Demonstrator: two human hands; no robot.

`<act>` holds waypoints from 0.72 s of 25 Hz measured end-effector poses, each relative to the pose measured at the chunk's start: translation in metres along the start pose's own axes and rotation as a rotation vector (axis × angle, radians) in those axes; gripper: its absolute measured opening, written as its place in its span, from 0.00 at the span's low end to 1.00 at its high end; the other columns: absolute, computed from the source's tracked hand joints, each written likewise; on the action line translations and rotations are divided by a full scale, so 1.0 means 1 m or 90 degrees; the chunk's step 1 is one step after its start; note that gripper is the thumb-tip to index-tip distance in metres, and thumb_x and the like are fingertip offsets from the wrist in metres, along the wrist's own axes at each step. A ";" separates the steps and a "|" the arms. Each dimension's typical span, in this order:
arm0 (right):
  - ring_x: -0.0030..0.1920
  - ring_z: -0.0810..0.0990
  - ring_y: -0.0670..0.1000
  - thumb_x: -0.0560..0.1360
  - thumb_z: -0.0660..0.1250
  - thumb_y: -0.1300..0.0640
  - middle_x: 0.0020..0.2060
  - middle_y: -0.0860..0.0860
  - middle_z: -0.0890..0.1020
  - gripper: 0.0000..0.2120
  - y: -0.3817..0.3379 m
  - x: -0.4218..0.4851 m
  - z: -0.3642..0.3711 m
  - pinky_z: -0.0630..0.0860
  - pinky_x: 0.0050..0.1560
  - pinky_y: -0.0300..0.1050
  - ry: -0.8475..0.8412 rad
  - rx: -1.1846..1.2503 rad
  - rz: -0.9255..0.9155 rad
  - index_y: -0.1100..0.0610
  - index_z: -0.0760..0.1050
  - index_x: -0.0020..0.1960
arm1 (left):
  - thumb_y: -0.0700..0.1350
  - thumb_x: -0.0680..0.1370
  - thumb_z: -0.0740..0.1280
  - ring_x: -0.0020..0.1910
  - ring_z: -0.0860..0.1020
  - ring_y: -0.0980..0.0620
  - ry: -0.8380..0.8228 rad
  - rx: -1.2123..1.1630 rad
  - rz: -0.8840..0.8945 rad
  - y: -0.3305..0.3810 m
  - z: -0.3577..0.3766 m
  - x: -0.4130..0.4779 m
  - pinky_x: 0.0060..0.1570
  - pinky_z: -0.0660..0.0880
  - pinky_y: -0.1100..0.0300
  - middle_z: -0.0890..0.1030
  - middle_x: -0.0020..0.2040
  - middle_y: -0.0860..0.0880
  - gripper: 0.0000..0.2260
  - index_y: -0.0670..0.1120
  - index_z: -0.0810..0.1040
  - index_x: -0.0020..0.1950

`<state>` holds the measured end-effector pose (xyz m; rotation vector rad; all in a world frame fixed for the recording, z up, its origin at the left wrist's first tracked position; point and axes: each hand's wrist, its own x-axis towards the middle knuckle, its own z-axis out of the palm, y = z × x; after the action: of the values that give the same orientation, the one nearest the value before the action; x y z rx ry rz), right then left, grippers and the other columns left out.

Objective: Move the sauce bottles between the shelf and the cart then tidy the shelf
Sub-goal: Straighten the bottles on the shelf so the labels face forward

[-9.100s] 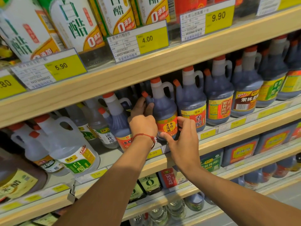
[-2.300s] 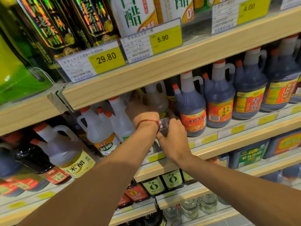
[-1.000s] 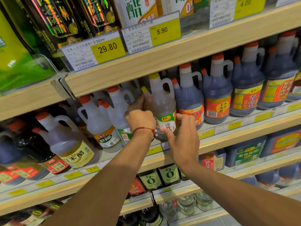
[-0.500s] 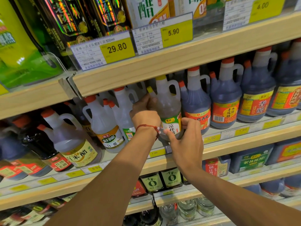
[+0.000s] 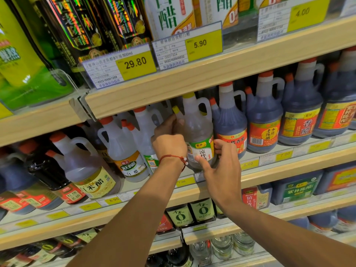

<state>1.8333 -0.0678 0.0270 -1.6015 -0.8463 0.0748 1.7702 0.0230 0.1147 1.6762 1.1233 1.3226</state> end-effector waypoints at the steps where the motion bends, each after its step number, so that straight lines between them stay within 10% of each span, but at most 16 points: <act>1: 0.56 0.76 0.47 0.74 0.78 0.51 0.54 0.46 0.73 0.24 0.000 0.000 0.000 0.79 0.55 0.49 -0.003 0.000 -0.003 0.52 0.71 0.65 | 0.47 0.77 0.67 0.55 0.81 0.45 0.005 -0.016 -0.008 0.000 0.000 0.000 0.60 0.77 0.45 0.83 0.47 0.51 0.08 0.55 0.83 0.54; 7: 0.56 0.75 0.47 0.74 0.78 0.54 0.55 0.47 0.74 0.24 0.000 0.000 -0.005 0.78 0.55 0.46 -0.013 0.004 -0.015 0.54 0.71 0.65 | 0.28 0.77 0.62 0.59 0.79 0.53 -0.040 -0.028 -0.034 0.007 -0.005 -0.010 0.62 0.76 0.57 0.82 0.56 0.51 0.20 0.44 0.80 0.63; 15: 0.57 0.76 0.47 0.79 0.72 0.59 0.56 0.45 0.74 0.16 -0.010 -0.026 -0.002 0.76 0.56 0.46 -0.099 -0.011 -0.153 0.54 0.73 0.64 | 0.37 0.78 0.67 0.45 0.81 0.59 0.086 0.063 0.081 -0.003 -0.069 -0.051 0.46 0.78 0.67 0.82 0.45 0.56 0.07 0.47 0.78 0.53; 18: 0.60 0.76 0.44 0.79 0.73 0.57 0.58 0.43 0.74 0.20 -0.024 -0.035 0.017 0.77 0.61 0.46 -0.164 -0.007 -0.119 0.53 0.72 0.67 | 0.41 0.77 0.69 0.53 0.79 0.49 0.124 0.084 0.093 -0.016 -0.094 -0.034 0.51 0.80 0.55 0.76 0.55 0.49 0.12 0.46 0.73 0.59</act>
<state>1.7877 -0.0734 0.0298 -1.5350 -1.1940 0.1457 1.6716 -0.0012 0.1089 1.7831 1.2423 1.5609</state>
